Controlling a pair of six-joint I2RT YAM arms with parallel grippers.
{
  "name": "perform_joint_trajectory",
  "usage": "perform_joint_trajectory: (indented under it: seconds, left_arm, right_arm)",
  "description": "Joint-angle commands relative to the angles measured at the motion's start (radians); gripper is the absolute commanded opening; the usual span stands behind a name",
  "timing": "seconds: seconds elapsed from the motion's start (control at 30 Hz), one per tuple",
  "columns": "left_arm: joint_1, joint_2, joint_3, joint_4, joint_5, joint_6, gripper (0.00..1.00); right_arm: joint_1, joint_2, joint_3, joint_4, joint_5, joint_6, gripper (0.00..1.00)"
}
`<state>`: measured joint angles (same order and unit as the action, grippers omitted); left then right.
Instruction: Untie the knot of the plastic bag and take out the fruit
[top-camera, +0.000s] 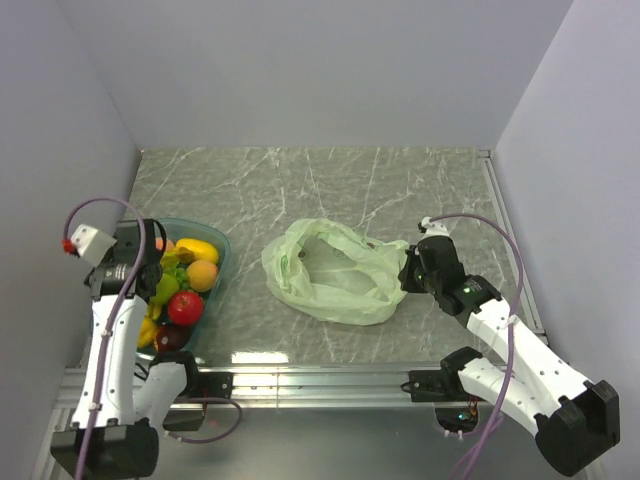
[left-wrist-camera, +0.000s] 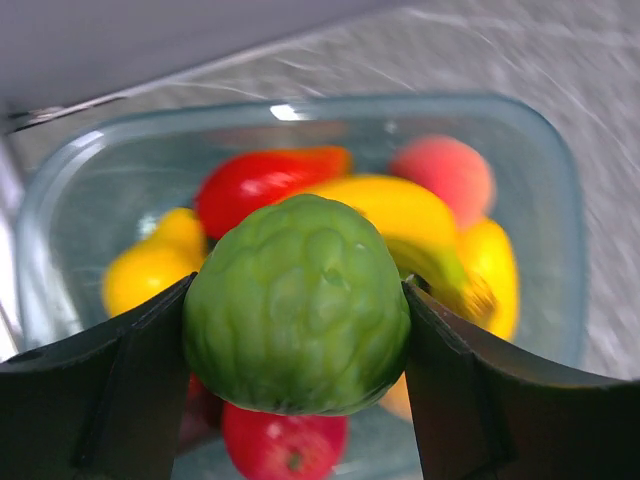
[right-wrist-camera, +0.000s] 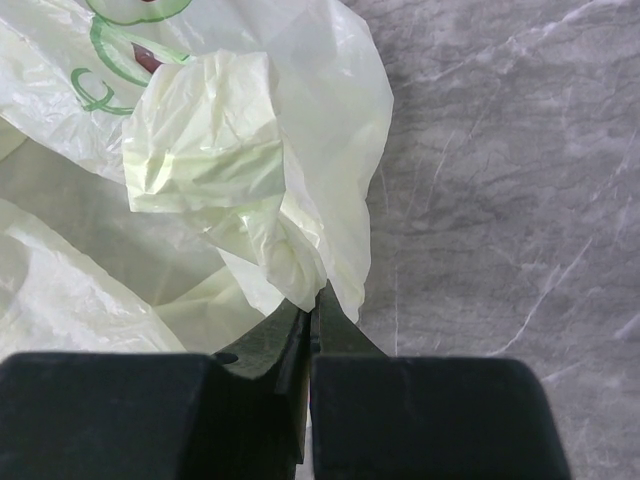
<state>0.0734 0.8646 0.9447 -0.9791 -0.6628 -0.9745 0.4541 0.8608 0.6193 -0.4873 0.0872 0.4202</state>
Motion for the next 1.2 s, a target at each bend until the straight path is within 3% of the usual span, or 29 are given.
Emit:
perform_joint_trajectory:
  seconds: [0.0,0.07,0.17,0.3,0.4,0.93,1.07,1.17]
  left_arm:
    - [0.104,-0.044,-0.033,0.009,-0.060,-0.026,0.27]
    - [0.156,-0.042,-0.035,0.010,-0.069,-0.013,0.30]
    - [0.192,-0.038,-0.055,0.028,-0.051,-0.009,0.49]
    - [0.207,-0.019,-0.076,0.028,-0.040,-0.023,0.87]
    - [0.207,-0.030,-0.076,0.031,-0.037,-0.021,0.99]
    - [0.204,-0.078,-0.041,0.077,0.026,0.068,0.99]
    - [0.198,-0.072,0.063,0.157,0.260,0.252,0.99]
    - [0.126,-0.038,0.129,0.232,0.578,0.359,0.99]
  right_arm:
    - [0.005,0.001,0.051,0.021,-0.006,-0.029,0.00]
    - [0.003,0.001,0.057,0.019,-0.010,-0.034,0.00]
    - [0.005,0.003,0.060,0.018,-0.015,-0.038,0.00]
    - [0.006,-0.003,0.056,0.019,-0.020,-0.038,0.00]
    - [0.005,-0.011,0.054,0.023,-0.020,-0.038,0.00]
    - [0.005,-0.026,0.077,-0.010,0.013,-0.038,0.00]
    - [0.005,-0.034,0.114,-0.028,0.026,-0.040,0.00]
    - [0.005,-0.031,0.144,-0.045,0.065,-0.044,0.00]
